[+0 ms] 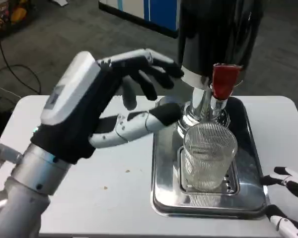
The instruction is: Grasp the cup under the faucet to collect the drink, then remove the cup.
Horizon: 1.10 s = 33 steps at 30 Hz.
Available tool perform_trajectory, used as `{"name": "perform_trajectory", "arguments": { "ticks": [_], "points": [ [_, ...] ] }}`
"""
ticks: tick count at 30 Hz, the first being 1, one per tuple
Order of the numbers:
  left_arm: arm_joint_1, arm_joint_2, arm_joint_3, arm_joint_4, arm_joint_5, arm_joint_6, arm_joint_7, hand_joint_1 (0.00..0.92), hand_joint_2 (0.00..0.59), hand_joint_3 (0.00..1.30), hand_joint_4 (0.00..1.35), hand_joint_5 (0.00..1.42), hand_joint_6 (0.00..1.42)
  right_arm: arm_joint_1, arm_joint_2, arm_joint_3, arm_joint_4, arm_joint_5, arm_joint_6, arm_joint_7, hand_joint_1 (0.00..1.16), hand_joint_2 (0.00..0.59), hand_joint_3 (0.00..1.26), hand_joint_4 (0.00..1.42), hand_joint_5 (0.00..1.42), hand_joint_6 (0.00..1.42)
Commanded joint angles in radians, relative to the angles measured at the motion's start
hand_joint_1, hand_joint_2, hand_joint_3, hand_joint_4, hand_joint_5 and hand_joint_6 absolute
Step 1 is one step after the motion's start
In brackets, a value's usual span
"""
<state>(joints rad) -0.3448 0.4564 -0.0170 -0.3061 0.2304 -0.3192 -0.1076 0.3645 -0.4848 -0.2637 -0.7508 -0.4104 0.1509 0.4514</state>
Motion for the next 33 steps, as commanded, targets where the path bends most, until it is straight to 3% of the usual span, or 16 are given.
{"name": "perform_trajectory", "arguments": {
  "ticks": [1, 9, 20, 33],
  "points": [
    [-0.077, -0.018, 0.014, -0.022, -0.116, 0.072, -0.075, 0.000, 0.140, 0.52, 0.57, 0.67, 0.95, -0.003, -0.008, 0.004, -0.012, -0.008, 0.011, 0.000, 0.37, 0.479, 0.22, 0.05, 0.06, 0.00],
    [-0.238, -0.031, -0.004, -0.001, -0.292, 0.254, -0.228, 0.000, 0.154, 0.41, 0.39, 0.45, 0.54, -0.008, -0.007, 0.012, -0.019, -0.011, 0.015, -0.001, 0.37, 0.475, 0.23, 0.05, 0.06, 0.00],
    [-0.437, -0.071, -0.014, 0.073, -0.370, 0.406, -0.320, 0.000, 0.153, 0.34, 0.29, 0.37, 0.40, -0.003, -0.005, 0.010, -0.028, -0.009, 0.015, -0.003, 0.38, 0.471, 0.23, 0.06, 0.06, 0.00],
    [-0.490, -0.087, -0.032, 0.162, -0.390, 0.496, -0.390, 0.000, 0.151, 0.31, 0.26, 0.34, 0.35, 0.017, -0.005, -0.017, -0.031, 0.011, 0.004, -0.005, 0.39, 0.470, 0.23, 0.06, 0.06, 0.00]
  ]
}}
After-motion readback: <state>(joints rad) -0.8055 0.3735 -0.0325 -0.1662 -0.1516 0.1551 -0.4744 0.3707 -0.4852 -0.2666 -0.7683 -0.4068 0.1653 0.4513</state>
